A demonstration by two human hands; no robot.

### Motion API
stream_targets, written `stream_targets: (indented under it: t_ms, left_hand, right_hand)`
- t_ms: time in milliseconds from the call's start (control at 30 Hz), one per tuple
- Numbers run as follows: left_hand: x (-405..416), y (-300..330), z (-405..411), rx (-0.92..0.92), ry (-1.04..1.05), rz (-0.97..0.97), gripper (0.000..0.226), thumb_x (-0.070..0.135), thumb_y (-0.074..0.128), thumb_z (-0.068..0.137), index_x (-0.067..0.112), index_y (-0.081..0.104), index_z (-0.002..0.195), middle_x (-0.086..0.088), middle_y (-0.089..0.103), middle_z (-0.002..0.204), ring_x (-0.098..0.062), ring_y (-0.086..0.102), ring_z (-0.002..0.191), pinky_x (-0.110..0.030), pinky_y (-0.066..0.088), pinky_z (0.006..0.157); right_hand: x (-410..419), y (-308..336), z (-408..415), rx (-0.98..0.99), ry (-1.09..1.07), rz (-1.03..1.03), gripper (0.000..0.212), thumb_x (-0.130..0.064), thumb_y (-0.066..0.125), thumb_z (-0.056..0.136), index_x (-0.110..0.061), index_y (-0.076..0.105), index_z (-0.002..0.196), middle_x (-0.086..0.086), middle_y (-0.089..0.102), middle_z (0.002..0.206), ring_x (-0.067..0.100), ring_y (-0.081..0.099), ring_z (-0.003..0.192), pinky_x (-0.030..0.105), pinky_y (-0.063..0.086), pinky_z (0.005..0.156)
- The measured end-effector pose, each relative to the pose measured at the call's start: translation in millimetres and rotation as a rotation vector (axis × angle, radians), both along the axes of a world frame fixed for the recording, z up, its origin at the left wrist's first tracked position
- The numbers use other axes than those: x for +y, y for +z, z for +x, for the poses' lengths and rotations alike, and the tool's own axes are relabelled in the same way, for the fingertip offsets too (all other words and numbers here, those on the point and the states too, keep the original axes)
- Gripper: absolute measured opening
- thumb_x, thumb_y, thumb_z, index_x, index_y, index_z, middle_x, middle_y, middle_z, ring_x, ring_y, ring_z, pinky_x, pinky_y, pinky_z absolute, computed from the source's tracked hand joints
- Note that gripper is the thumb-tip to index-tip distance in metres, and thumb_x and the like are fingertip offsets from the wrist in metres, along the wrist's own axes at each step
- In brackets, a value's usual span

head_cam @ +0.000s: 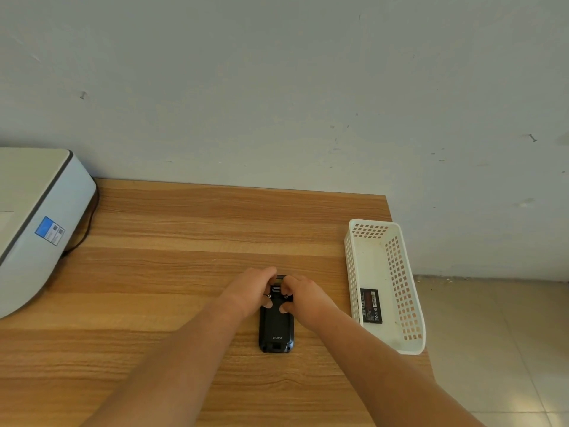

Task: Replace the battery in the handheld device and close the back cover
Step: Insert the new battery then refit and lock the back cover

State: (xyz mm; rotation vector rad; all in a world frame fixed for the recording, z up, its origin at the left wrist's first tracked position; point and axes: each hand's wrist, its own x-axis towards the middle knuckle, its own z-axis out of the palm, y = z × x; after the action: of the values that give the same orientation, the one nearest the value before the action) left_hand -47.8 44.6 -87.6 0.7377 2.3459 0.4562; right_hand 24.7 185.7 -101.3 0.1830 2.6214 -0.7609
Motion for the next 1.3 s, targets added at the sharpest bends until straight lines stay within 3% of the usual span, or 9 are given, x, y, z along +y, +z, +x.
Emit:
stream_targets:
  t_ms: [200, 333, 667, 800, 933, 1100, 1300]
  left_hand:
    - [-12.1, -5.4, 10.9, -0.038, 0.120, 0.059, 0.025, 0.013, 0.069, 0.086, 0.023, 0.053, 0.102, 0.008, 0.058, 0.088, -0.008, 0.056, 0.081, -0.025, 0.045, 0.074]
    - [-15.5, -7.4, 22.4, 0.004, 0.220, 0.130, 0.032, 0.015, 0.070, 0.085, 0.030, 0.052, 0.107, 0.011, 0.055, 0.091, -0.005, 0.054, 0.085, -0.025, 0.047, 0.079]
    - [-12.3, -9.4, 20.6, -0.042, 0.260, 0.157, 0.038, 0.014, 0.075, 0.080, 0.032, 0.051, 0.103, 0.009, 0.058, 0.092, -0.008, 0.056, 0.085, -0.028, 0.048, 0.078]
    - [-7.1, -7.2, 20.1, 0.024, 0.151, 0.102, 0.036, 0.013, 0.072, 0.083, 0.027, 0.052, 0.110, 0.006, 0.059, 0.098, -0.013, 0.057, 0.092, -0.034, 0.051, 0.085]
    - [-7.0, -7.7, 19.5, 0.027, 0.172, 0.092, 0.038, 0.013, 0.072, 0.082, 0.027, 0.050, 0.110, 0.005, 0.058, 0.096, -0.013, 0.057, 0.090, -0.033, 0.051, 0.083]
    - [-8.3, -10.0, 22.9, 0.027, 0.216, 0.114, 0.037, 0.015, 0.072, 0.083, 0.028, 0.051, 0.110, 0.008, 0.059, 0.099, -0.011, 0.057, 0.093, -0.031, 0.050, 0.084]
    - [-8.8, -10.0, 23.6, 0.030, 0.215, 0.108, 0.035, 0.016, 0.072, 0.082, 0.029, 0.052, 0.108, 0.008, 0.059, 0.099, -0.012, 0.058, 0.093, -0.036, 0.052, 0.086]
  right_hand:
    - [1.0, 0.8, -0.2, -0.005, -0.019, -0.019, 0.030, -0.020, 0.071, 0.083, -0.020, 0.053, 0.108, -0.002, 0.055, 0.115, 0.018, 0.052, 0.101, 0.032, 0.046, 0.084]
    - [1.5, 1.1, 1.1, 0.018, -0.013, -0.024, 0.030, -0.020, 0.071, 0.083, -0.021, 0.053, 0.108, -0.003, 0.055, 0.113, 0.016, 0.052, 0.099, 0.031, 0.047, 0.085]
    - [0.8, 4.9, 0.0, 0.001, 0.032, 0.004, 0.031, -0.020, 0.070, 0.084, -0.018, 0.052, 0.110, -0.001, 0.055, 0.113, 0.015, 0.050, 0.097, 0.033, 0.047, 0.084]
    - [0.6, 4.8, -1.4, -0.016, 0.037, 0.021, 0.032, -0.021, 0.068, 0.085, -0.017, 0.052, 0.113, 0.000, 0.055, 0.113, 0.018, 0.053, 0.098, 0.032, 0.047, 0.082]
    - [-0.4, 1.0, 6.8, -0.056, 0.023, 0.031, 0.027, -0.025, 0.061, 0.091, -0.017, 0.052, 0.115, 0.003, 0.061, 0.106, 0.016, 0.053, 0.087, 0.033, 0.050, 0.078]
    - [-1.3, 2.4, 7.1, 0.056, -0.070, -0.052, 0.045, -0.018, 0.072, 0.082, -0.021, 0.049, 0.121, -0.003, 0.053, 0.114, 0.012, 0.049, 0.100, 0.026, 0.043, 0.085]
    - [0.1, 3.5, 2.9, 0.023, -0.047, -0.065, 0.049, -0.017, 0.074, 0.080, -0.023, 0.048, 0.121, -0.008, 0.049, 0.104, 0.011, 0.047, 0.097, 0.026, 0.038, 0.083]
